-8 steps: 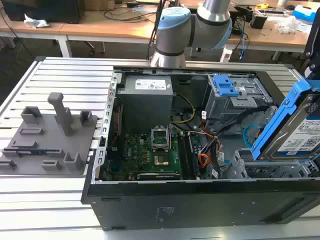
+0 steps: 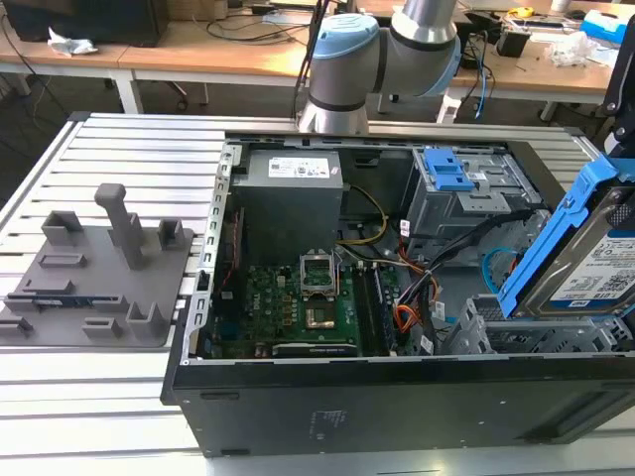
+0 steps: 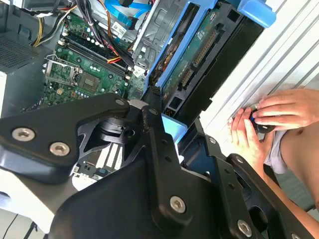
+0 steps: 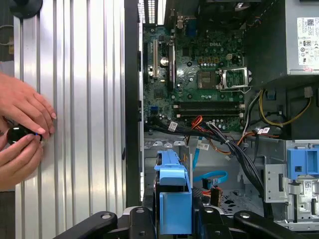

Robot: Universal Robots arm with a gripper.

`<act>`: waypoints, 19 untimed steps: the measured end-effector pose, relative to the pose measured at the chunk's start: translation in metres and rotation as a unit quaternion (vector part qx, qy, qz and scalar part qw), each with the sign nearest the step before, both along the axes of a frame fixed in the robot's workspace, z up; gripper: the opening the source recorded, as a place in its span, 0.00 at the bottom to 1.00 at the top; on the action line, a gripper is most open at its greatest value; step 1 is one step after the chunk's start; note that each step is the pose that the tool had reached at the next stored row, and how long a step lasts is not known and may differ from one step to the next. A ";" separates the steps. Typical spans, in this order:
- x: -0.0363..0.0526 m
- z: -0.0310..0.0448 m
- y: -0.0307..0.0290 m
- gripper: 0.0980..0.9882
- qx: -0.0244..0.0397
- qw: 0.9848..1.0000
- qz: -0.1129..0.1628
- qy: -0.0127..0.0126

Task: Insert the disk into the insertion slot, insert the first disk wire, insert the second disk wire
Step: 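Insert the disk into the insertion slot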

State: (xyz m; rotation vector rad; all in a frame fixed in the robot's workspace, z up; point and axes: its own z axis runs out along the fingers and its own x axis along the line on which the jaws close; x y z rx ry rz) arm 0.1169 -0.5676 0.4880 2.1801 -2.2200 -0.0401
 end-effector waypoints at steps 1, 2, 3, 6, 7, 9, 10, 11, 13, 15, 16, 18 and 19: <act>0.0000 0.0000 0.0000 0.30 0.000 1.000 0.000 0.000; 0.0000 0.0000 0.0000 0.30 0.000 1.000 0.000 0.000; 0.0000 0.0000 0.0000 0.30 0.000 1.000 0.000 0.000; 0.0000 0.0000 0.0000 0.30 0.000 1.000 0.000 0.000; -0.0001 0.0000 0.0000 0.30 0.000 1.000 0.000 0.000; 0.0033 0.0000 -0.0004 0.30 0.000 1.000 0.000 0.012; 0.0051 0.0000 -0.0007 0.30 0.000 1.000 0.000 0.016; 0.0057 0.0000 -0.0007 0.30 0.000 1.000 0.000 0.018; 0.0058 0.0000 -0.0008 0.30 0.000 1.000 0.000 0.019; 0.0058 -0.0001 -0.0016 0.30 0.003 1.000 0.000 0.019; 0.0058 -0.0002 -0.0026 0.30 0.008 1.000 0.000 0.019; 0.0058 -0.0004 -0.0039 0.30 0.013 1.000 0.000 0.019; 0.0058 -0.0004 -0.0047 0.30 0.016 1.000 0.000 0.019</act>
